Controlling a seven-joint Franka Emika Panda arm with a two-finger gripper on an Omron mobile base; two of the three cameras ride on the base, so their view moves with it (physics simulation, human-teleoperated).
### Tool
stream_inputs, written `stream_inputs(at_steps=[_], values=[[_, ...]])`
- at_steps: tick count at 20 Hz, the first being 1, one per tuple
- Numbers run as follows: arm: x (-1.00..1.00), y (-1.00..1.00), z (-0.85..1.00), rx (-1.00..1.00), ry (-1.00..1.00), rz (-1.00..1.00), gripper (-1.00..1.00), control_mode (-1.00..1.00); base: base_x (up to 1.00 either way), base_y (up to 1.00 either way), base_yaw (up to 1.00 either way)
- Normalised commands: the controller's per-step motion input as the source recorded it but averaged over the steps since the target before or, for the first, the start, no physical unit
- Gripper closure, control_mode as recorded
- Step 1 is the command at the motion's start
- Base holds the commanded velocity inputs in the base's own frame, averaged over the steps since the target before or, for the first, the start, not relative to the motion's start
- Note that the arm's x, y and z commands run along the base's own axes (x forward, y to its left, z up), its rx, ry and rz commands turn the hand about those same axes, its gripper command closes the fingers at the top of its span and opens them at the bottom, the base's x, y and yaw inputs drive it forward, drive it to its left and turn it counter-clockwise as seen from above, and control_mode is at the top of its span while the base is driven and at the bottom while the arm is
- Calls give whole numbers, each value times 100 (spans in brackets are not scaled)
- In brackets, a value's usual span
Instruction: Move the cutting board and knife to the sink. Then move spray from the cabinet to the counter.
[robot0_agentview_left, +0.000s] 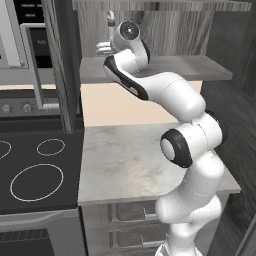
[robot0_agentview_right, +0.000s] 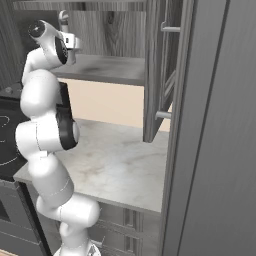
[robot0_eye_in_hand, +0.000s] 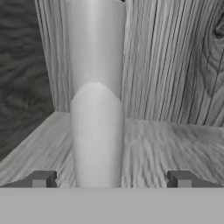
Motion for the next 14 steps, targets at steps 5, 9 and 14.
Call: stream_inputs(at_steps=[5,9,14], values=[[44,33,0,0,4,0,-100,-100,0,0,0],[26,25,0,0,1,0,-100,-100,0,0,0],[8,-12,-5,0,0,0,-100,-100,0,0,0]])
